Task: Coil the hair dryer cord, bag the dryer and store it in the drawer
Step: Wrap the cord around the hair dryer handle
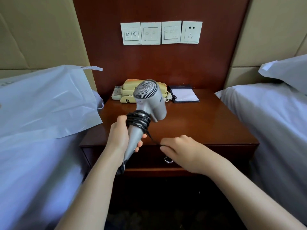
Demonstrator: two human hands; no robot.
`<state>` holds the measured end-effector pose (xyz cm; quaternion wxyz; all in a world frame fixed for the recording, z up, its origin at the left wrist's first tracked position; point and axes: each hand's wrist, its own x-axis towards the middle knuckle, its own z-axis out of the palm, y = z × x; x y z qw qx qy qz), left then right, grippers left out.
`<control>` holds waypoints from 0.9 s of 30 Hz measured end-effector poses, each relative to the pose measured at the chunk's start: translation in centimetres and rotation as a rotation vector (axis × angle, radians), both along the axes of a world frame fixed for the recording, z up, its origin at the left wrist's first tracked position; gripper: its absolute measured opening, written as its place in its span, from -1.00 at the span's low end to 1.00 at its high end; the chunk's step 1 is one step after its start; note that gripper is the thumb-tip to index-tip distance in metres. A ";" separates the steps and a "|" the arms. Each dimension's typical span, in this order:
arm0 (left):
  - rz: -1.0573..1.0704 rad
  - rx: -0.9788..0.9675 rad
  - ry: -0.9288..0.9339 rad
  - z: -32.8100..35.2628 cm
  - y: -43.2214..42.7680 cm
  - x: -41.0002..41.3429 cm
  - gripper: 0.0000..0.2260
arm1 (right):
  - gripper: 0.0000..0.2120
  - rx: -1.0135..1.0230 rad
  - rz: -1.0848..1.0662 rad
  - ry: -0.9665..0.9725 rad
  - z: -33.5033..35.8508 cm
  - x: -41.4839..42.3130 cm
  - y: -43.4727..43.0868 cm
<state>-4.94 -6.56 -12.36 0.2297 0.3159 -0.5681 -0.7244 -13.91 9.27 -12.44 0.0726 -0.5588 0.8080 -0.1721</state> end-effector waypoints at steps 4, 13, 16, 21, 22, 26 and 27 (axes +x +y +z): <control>0.115 -0.185 -0.079 -0.1 0.7 -0.5 -0.53 | -0.76 0.010 0.063 0.420 0.9 2.2 -0.5; -0.117 -0.723 -0.331 0.0 2.8 -0.4 -0.61 | -0.74 -0.217 0.116 0.406 2.5 1.3 -0.8; -0.278 -0.558 -0.285 0.5 3.3 0.4 -0.24 | -0.73 -0.279 0.083 0.229 3.2 0.1 -0.1; -0.386 -0.343 -0.211 1.0 2.7 -0.3 -0.37 | -0.71 -0.270 0.073 -0.026 3.8 -0.3 0.2; -0.443 -0.399 -0.206 1.0 2.6 0.0 -0.46 | -0.72 -0.278 0.065 -0.049 3.9 -0.3 0.1; -0.622 -0.702 -0.359 1.4 3.3 2.1 -0.31 | -0.73 -0.263 0.047 -0.157 4.5 -0.4 0.4; -0.590 -0.745 -0.365 1.3 3.4 1.6 -0.35 | -0.74 -0.254 0.065 -0.176 4.7 -0.4 0.5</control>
